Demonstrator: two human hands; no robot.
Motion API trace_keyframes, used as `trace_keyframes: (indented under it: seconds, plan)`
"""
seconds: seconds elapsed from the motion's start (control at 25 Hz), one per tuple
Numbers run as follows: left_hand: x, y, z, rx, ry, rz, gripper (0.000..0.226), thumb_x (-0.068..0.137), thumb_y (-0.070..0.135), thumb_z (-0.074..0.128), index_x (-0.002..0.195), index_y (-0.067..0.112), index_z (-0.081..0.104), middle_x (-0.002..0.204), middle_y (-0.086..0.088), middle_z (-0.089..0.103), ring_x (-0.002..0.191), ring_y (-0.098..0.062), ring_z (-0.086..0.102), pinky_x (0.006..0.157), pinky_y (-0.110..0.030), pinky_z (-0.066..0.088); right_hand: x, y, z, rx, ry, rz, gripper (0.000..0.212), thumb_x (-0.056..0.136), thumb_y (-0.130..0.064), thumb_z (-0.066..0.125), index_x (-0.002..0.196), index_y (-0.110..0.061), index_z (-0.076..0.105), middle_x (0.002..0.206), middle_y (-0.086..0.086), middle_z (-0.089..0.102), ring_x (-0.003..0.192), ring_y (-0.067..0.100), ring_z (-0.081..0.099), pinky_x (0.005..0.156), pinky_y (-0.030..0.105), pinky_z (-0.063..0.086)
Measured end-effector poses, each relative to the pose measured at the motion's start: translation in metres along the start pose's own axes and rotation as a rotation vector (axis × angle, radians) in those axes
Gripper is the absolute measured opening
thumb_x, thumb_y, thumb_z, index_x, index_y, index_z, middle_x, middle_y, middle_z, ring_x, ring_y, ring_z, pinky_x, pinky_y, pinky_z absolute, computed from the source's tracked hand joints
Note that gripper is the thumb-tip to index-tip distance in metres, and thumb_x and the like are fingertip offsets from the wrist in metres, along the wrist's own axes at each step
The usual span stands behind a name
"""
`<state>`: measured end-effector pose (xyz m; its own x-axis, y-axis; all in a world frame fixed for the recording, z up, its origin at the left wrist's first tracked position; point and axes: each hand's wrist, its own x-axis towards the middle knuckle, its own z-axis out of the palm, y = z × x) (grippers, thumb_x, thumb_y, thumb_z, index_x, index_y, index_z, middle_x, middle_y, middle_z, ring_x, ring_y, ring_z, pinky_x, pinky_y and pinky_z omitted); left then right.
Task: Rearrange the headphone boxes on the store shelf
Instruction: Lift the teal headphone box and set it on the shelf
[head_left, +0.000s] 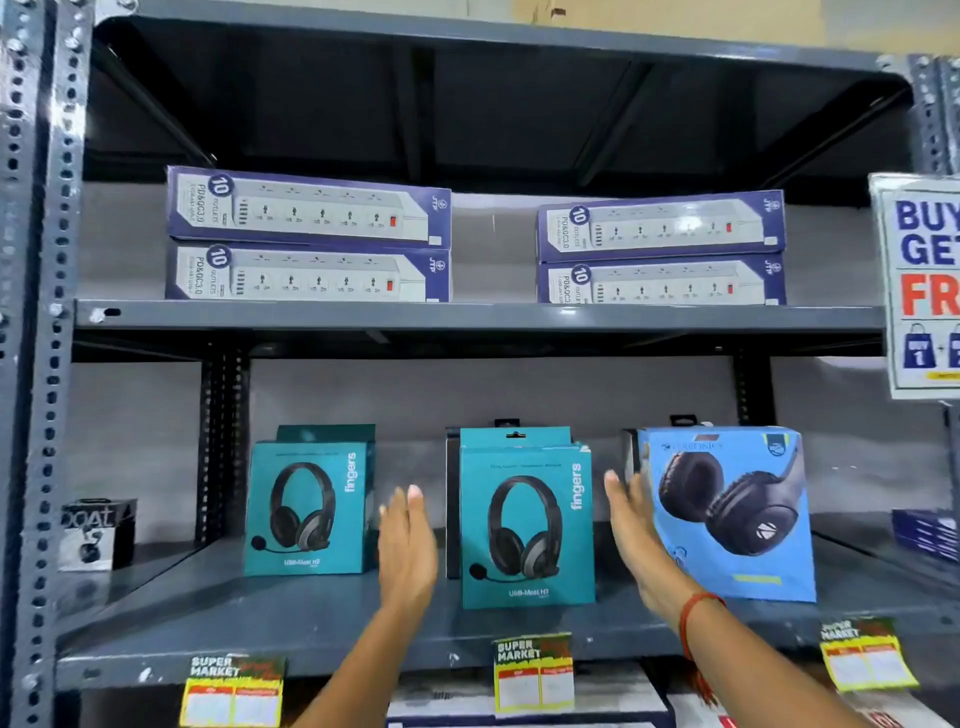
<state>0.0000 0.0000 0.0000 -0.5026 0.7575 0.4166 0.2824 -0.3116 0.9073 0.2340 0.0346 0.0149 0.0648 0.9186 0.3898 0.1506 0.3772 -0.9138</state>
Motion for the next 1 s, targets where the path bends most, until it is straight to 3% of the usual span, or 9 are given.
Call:
trace_keyframes:
  seconds: [0.12, 0.24, 0.36, 0.44, 0.56, 0.72, 0.84, 0.92, 1.0]
  plan:
    - [0.011, -0.014, 0.017, -0.145, -0.155, -0.254, 0.073, 0.1, 0.065, 0.019, 0.157, 0.02, 0.026, 0.166, -0.01, 0.023, 0.151, -0.032, 0.022, 0.12, -0.051, 0.016, 0.013, 0.021, 0.005, 0.054, -0.154, 0.163, 0.073, 0.092, -0.072, 0.027, 0.156, -0.038, 0.016, 0.162, -0.012, 0.019, 0.148, 0.014, 0.016, 0.117, 0.044, 0.014]
    - [0.015, -0.019, 0.027, -0.186, -0.312, -0.263, 0.074, 0.099, 0.065, 0.013, 0.154, 0.021, 0.034, 0.163, -0.011, 0.031, 0.149, -0.031, 0.026, 0.12, -0.051, 0.015, 0.013, 0.026, 0.008, 0.123, -0.247, 0.186, 0.043, 0.086, -0.077, 0.027, 0.123, -0.06, 0.041, 0.135, -0.015, 0.04, 0.132, 0.009, 0.032, 0.114, 0.041, 0.018]
    - [0.012, -0.017, 0.03, -0.242, -0.412, -0.239, 0.076, 0.097, 0.067, 0.008, 0.153, 0.024, 0.038, 0.155, -0.008, 0.045, 0.144, -0.03, 0.037, 0.121, -0.049, 0.021, 0.01, 0.022, 0.01, 0.138, -0.265, 0.169, 0.029, 0.084, -0.078, 0.026, 0.101, -0.062, 0.043, 0.142, -0.009, 0.043, 0.137, 0.016, 0.036, 0.115, 0.042, 0.022]
    - [0.013, -0.011, 0.026, -0.243, -0.403, -0.218, 0.077, 0.093, 0.071, 0.006, 0.142, 0.031, 0.05, 0.125, 0.004, 0.068, 0.126, -0.021, 0.055, 0.112, -0.042, 0.036, 0.008, 0.015, 0.008, 0.107, -0.241, 0.14, 0.03, 0.084, -0.079, 0.028, 0.098, -0.061, 0.046, 0.143, -0.005, 0.046, 0.132, 0.019, 0.042, 0.109, 0.038, 0.029]
    - [0.014, 0.02, 0.009, -0.253, -0.385, -0.18, 0.078, 0.08, 0.08, 0.005, 0.097, 0.037, 0.067, 0.071, 0.021, 0.078, 0.083, -0.003, 0.068, 0.076, -0.023, 0.052, 0.003, -0.015, -0.002, 0.066, -0.196, 0.083, 0.042, 0.08, -0.083, 0.03, 0.098, -0.052, 0.054, 0.139, -0.002, 0.054, 0.123, 0.02, 0.05, 0.101, 0.037, 0.037]
    - [0.02, 0.065, -0.017, -0.235, -0.354, -0.135, 0.097, 0.063, 0.09, 0.011, 0.087, 0.022, 0.076, 0.08, 0.002, 0.08, 0.097, -0.022, 0.068, 0.095, -0.04, 0.05, -0.002, -0.066, -0.017, 0.034, -0.135, 0.064, 0.069, 0.077, -0.087, 0.03, 0.098, -0.034, 0.068, 0.116, 0.0, 0.067, 0.101, 0.018, 0.065, 0.074, 0.031, 0.053]
    - [0.016, 0.079, -0.033, -0.201, -0.353, -0.149, 0.106, 0.067, 0.093, 0.01, 0.089, 0.011, 0.073, 0.086, -0.005, 0.08, 0.091, -0.024, 0.071, 0.086, -0.039, 0.055, -0.017, -0.085, -0.016, 0.018, -0.114, 0.035, 0.062, 0.078, -0.087, 0.03, 0.083, -0.035, 0.064, 0.087, -0.012, 0.065, 0.079, 0.007, 0.068, 0.051, 0.02, 0.052]
    - [0.015, 0.076, -0.039, -0.196, -0.331, -0.145, 0.105, 0.075, 0.09, 0.009, 0.089, 0.011, 0.076, 0.078, -0.003, 0.08, 0.088, -0.024, 0.071, 0.088, -0.041, 0.054, -0.022, -0.086, -0.013, 0.009, -0.127, 0.031, 0.064, 0.081, -0.084, 0.031, 0.085, -0.031, 0.066, 0.08, -0.012, 0.07, 0.081, 0.01, 0.07, 0.062, 0.026, 0.055]
    - [0.013, 0.069, -0.044, -0.199, -0.307, -0.136, 0.101, 0.077, 0.089, 0.01, 0.086, 0.014, 0.077, 0.068, 0.002, 0.079, 0.083, -0.021, 0.069, 0.091, -0.042, 0.05, -0.023, -0.082, -0.006, 0.016, -0.171, 0.043, 0.074, 0.082, -0.082, 0.032, 0.107, -0.023, 0.069, 0.099, -0.001, 0.076, 0.099, 0.019, 0.069, 0.082, 0.037, 0.056]
